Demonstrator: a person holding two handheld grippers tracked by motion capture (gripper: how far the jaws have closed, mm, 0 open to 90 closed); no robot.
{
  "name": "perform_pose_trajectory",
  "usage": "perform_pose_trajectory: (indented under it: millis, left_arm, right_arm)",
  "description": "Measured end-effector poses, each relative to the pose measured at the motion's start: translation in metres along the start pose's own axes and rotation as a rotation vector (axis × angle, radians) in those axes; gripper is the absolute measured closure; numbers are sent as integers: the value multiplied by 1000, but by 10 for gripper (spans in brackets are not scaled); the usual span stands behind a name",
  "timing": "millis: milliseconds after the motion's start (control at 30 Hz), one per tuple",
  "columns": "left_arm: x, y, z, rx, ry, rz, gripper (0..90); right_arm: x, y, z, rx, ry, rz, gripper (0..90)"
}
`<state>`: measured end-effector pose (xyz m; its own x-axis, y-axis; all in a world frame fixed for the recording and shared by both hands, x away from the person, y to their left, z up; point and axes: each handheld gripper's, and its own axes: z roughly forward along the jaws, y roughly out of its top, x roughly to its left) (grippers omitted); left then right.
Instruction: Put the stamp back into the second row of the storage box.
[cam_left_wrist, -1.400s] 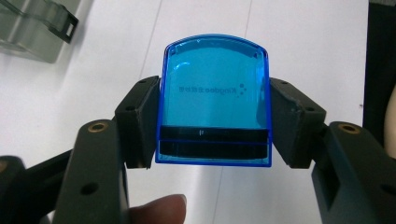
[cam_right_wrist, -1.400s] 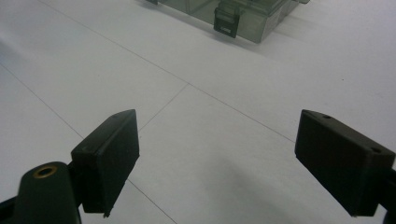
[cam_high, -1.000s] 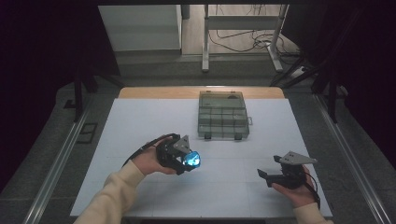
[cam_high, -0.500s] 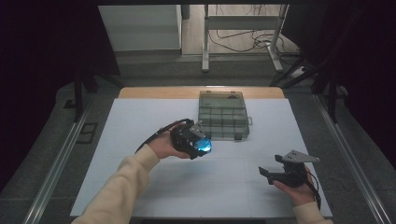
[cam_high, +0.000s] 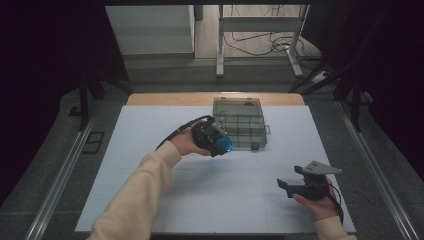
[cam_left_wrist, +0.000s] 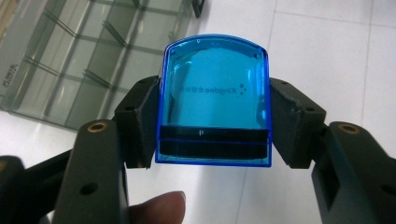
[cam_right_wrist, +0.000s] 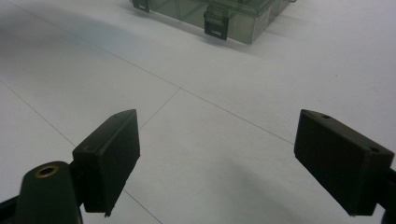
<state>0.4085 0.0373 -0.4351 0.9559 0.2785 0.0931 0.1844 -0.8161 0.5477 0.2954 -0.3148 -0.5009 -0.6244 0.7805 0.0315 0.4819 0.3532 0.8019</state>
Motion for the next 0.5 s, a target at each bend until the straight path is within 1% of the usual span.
perform_pose_trajectory:
  millis: [100,233,267,300,400,500]
  left_arm:
    - [2,2,2,-2,-4,-2,404]
    - [6,6,5,9,4,7,405]
    - [7,8,6,14,3,12,404]
    - [8,9,6,20,11,19,404]
    - [11,12,5,21,10,19,404]
    - [16,13,7,27,19,15,404]
  right_arm:
    - [0,0,0,1,-1,-2,143]
    - [0,0,0,2,-2,-4,143]
    - [0,0,0,2,-2,-4,143]
    - [0,0,0,2,-2,-5,143]
    - [1,0,0,2,0,-5,143]
    - [1,0,0,3,0,-6,143]
